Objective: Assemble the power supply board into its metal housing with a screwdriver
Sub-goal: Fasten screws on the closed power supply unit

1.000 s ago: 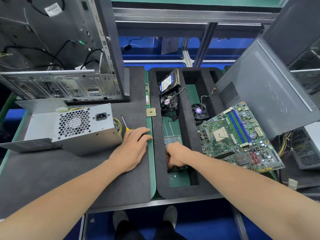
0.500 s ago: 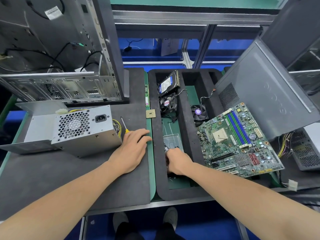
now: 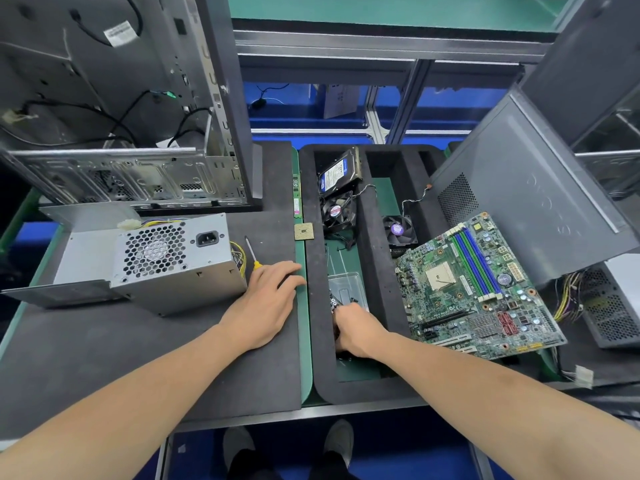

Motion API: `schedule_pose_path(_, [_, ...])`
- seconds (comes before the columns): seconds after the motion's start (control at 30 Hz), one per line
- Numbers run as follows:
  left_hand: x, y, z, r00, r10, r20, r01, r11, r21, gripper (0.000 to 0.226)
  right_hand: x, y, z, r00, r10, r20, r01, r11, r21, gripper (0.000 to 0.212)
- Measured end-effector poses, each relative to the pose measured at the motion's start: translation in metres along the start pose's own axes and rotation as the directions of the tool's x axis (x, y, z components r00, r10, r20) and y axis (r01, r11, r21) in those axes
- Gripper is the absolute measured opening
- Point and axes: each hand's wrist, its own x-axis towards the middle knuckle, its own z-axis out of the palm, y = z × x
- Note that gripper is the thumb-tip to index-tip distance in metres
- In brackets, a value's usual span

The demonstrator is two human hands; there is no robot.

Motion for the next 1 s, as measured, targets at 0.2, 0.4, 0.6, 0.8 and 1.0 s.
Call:
schedule_pose_path(0.2, [0.000, -0.001, 0.001, 1.000, -0.010, 0.017, 0.010, 1.000, 0.008, 0.028, -0.001, -0.001, -0.007, 0.994, -0.001, 0.113, -0.006, 0.998, 0.056, 0.015])
schedule_pose_path(0.4, [0.001, 0.001, -0.001, 0.999, 0.036, -0.009, -0.035, 0.997, 0.070, 0.030, -0.009, -0.011, -0.042, 0.974, 0.052, 0.222, -0.068, 0.996, 0.064, 0.013])
schedule_pose_path(0.6, [0.016, 0.016, -0.026, 0.990, 0.127, -0.065, -0.103, 0.953, 0.285, 0.039, -0.023, -0.019, -0.106, 0.997, -0.026, -0.067, 0.029, 0.999, 0.046, 0.018])
schedule_pose_path(0.8, [0.033, 0.028, -0.093, 0.976, 0.139, -0.168, -0.087, 0.955, 0.284, 0.049, -0.030, -0.054, -0.165, 0.924, -0.162, -0.345, 0.218, 0.967, 0.129, 0.011])
schedule_pose_path(1.0, [0.016, 0.002, -0.177, 0.915, -0.056, -0.399, 0.132, 0.977, 0.165, 0.031, -0.033, -0.134, -0.195, 0.775, -0.342, -0.531, 0.467, 0.876, 0.118, 0.002])
